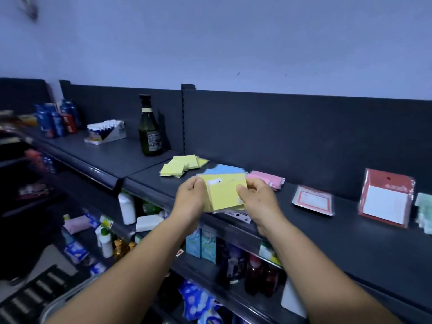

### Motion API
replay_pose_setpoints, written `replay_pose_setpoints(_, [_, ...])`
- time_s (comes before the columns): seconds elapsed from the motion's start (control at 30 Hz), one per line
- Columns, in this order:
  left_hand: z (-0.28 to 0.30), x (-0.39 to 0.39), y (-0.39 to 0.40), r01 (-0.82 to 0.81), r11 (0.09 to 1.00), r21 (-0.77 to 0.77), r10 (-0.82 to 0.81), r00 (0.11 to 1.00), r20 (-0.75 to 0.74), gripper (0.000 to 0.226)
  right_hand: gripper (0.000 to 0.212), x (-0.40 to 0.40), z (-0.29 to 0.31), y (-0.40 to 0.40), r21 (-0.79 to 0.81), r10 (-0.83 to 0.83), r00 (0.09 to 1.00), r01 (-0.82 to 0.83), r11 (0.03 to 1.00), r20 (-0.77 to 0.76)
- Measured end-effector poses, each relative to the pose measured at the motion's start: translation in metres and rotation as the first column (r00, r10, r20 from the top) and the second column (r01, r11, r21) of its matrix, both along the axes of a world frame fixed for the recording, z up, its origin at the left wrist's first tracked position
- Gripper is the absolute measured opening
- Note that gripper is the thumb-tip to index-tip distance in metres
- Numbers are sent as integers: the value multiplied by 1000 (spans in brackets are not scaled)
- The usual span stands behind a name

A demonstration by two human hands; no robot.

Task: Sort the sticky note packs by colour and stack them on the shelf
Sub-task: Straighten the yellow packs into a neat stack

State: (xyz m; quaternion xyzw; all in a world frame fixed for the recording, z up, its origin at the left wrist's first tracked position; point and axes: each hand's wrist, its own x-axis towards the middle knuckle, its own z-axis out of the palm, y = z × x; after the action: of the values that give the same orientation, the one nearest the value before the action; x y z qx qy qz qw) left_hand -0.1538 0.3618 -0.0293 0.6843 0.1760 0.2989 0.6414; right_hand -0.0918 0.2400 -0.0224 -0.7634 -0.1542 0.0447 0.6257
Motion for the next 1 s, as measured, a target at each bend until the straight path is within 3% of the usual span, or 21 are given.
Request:
replay_pose_setpoints(0.1, [-2, 9, 31, 1, 998, 59, 0, 1000, -16, 24, 12, 19, -4, 34, 9, 36, 999, -35, 999, -13])
replay_pose_setpoints(0.17, [-4, 14, 50, 64, 994, 85, -60, 997, -47, 7, 11, 30, -5, 56, 13, 56, 998, -56, 998, -19])
replay_pose_setpoints(0.23, [-7, 21, 69, 76, 997, 32, -74, 996, -56, 26, 12, 39, -6, 79, 9, 76, 997, -76, 997, -22])
replay_pose_setpoints(0.37, [-12, 32, 107, -68, 998, 7, 68, 995, -72, 43, 22, 47, -12, 117, -55, 107, 994, -106, 993, 4])
replay_pose_setpoints(0.53, [-21, 42, 154, -159, 983, 96, 174, 970, -173, 33, 52, 50, -22, 160, -110, 166, 985, -171, 979, -54])
replay_pose_setpoints(0.67, [-29, 54, 186, -156, 960, 233, 212, 948, -238, 27, 50, 59, -30, 190, -152, 150, 985, -162, 975, -84])
replay_pose_setpoints(0.83, [-37, 80, 228, -40, 887, 460, 253, 875, -412, 43, 41, 75, -41, 227, -229, 41, 995, -62, 971, -94])
replay_pose_setpoints(1.0, [-44, 98, 263, 188, 776, 602, 233, 801, -551, 30, 21, 85, -42, 255, -390, -12, 997, -21, 921, -82])
